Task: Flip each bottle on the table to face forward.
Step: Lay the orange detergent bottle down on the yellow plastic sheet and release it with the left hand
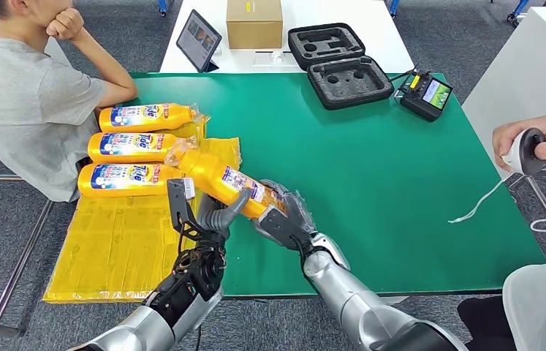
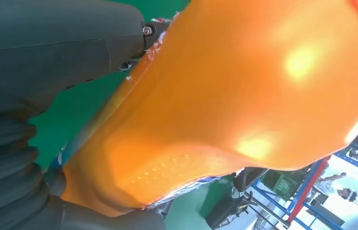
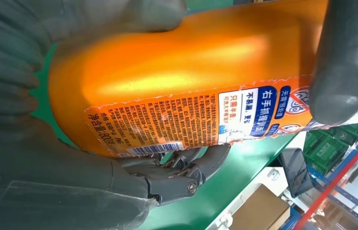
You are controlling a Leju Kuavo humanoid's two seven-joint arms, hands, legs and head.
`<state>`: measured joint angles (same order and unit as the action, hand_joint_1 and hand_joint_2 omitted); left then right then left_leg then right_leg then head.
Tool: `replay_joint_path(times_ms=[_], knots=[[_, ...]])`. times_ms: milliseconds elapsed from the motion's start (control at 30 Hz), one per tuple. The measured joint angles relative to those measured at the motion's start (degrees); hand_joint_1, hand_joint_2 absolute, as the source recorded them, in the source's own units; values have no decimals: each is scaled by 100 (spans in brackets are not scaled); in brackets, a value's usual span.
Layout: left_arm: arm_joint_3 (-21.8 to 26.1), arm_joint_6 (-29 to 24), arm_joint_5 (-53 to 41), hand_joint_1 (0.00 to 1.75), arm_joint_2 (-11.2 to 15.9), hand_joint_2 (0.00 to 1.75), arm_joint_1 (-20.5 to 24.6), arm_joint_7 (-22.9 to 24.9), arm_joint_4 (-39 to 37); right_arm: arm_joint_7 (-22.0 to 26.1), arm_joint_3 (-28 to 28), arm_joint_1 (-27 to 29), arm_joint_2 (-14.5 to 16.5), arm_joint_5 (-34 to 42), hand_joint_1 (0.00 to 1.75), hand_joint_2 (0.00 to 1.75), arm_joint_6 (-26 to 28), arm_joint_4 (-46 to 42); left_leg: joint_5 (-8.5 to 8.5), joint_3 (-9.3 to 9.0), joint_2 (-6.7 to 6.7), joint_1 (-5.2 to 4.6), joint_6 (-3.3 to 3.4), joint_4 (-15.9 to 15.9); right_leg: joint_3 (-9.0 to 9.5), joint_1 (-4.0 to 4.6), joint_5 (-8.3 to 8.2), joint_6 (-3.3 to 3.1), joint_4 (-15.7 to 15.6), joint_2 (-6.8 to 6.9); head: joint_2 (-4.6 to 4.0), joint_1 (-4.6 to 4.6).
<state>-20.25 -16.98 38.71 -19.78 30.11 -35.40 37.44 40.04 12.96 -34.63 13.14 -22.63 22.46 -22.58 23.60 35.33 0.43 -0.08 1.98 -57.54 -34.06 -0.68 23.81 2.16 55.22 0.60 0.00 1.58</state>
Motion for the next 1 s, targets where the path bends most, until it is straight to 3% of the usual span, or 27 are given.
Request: replay_joint_path(times_ms=[367, 400, 500, 533, 800, 833, 867, 967, 1000], knots=[[43, -115, 57, 0, -15, 175, 19, -37, 0, 0, 176, 53, 1, 112, 175, 175, 20, -48, 0, 0, 0, 0, 0, 0, 0, 0, 0, 0, 0, 0, 0, 1], [45, -103, 57, 19, -15, 175, 20, -34, 0, 0, 188, 54, 1, 125, 175, 175, 29, -48, 0, 0, 0, 0, 0, 0, 0, 0, 0, 0, 0, 0, 0, 1], [48, -65, 58, 149, -15, 175, 27, -12, -1, -1, 240, 55, 0, 180, 175, 175, 58, -48, 0, 0, 0, 0, 0, 0, 0, 0, 0, 0, 0, 0, 0, 1], [47, -62, 56, 174, -16, 175, 29, -8, -2, -2, 261, 55, 0, 192, 175, 175, 62, -48, 0, 0, 0, 0, 0, 0, 0, 0, 0, 0, 0, 0, 0, 0], [37, -87, 17, 175, -29, 175, 39, -51, -25, -9, 375, 55, 1, 208, 166, 175, 93, -48, 0, 0, 0, 0, 0, 0, 0, 0, 0, 0, 0, 0, 0, 0], [36, -106, 2, 175, -30, 175, 44, -72, -35, -9, 386, 56, 3, 206, 157, 175, 106, -48, 0, 0, 0, 0, 0, 0, 0, 0, 0, 0, 0, 0, 0, 0], [34, -124, -13, 175, -30, 175, 52, -92, -46, -9, 404, 58, 6, 201, 132, 175, 134, -47, 0, 0, 0, 0, 0, 0, 0, 0, 0, 0, 0, 0, 0, 1], [21, -172, -20, 175, -31, 175, 83, -110, -84, -12, 501, 66, 19, 153, 22, 175, 303, -39, 0, 0, 0, 0, 0, 0, 0, 0, 0, 0, 0, 0, 0, 1], [9, -186, -16, 175, -31, 175, 98, -110, -100, -13, 546, 74, 21, 128, 4, 175, 374, -33, 0, 0, 0, 0, 0, 0, 0, 0, 0, 0, 0, 0, 0, 1]])
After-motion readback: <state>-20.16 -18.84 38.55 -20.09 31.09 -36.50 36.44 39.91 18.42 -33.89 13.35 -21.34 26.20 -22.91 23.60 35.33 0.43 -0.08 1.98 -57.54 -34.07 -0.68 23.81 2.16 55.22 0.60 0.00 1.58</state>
